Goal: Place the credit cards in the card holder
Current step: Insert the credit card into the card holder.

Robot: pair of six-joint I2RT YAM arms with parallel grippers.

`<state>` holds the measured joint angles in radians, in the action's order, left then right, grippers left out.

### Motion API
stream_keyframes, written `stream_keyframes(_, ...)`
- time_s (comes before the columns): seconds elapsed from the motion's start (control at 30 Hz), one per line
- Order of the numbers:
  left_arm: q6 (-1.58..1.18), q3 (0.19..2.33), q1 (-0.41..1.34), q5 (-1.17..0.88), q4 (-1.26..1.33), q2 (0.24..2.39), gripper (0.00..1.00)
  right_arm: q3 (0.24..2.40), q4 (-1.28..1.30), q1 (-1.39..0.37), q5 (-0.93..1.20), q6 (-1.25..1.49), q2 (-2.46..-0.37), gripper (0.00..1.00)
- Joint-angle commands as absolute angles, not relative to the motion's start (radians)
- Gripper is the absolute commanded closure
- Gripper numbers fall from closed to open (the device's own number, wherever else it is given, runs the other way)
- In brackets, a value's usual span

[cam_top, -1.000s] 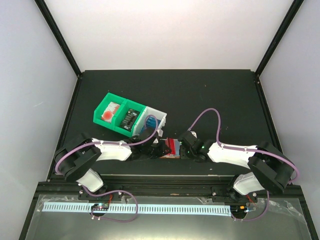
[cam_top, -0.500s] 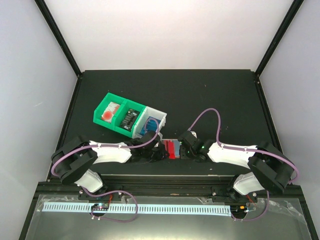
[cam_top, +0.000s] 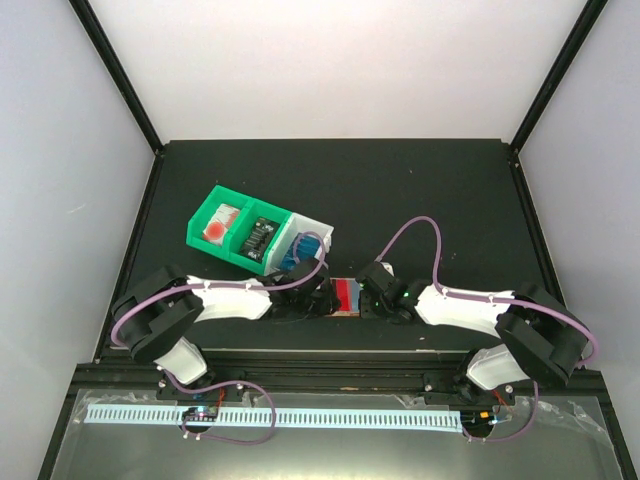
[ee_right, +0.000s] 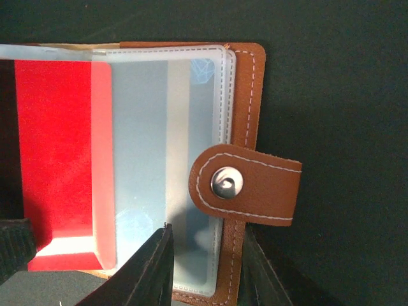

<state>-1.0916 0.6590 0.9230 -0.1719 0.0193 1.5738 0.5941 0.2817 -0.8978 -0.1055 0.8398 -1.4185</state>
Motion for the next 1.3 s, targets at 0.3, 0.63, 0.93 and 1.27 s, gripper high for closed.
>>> stream_keyframes(0.3, -0.951, 0.733, 0.983, -0.054, -0.194, 1.577, 0.64, 0.566, 0.295, -0.903, -0.093, 0.841, -1.433, 0.67)
stream_keyframes(0.63, -0.915, 0.793, 1.025, 0.046, -0.328, 1.528, 0.38, 0.568, 0.297, -0.904, -0.095, 0.839, -1.432, 0.67)
stream_keyframes(0.93, -0.913, 0.819, 1.021, 0.097, -0.308, 1.523, 0.42, 0.566, 0.287, -0.903, -0.092, 0.840, -1.435, 0.67)
stream_keyframes(1.27, -0.908, 0.872, 1.008, 0.108, -0.314, 1.592, 0.58, 0.555, 0.279, -0.902, -0.090, 0.844, -1.431, 0.67)
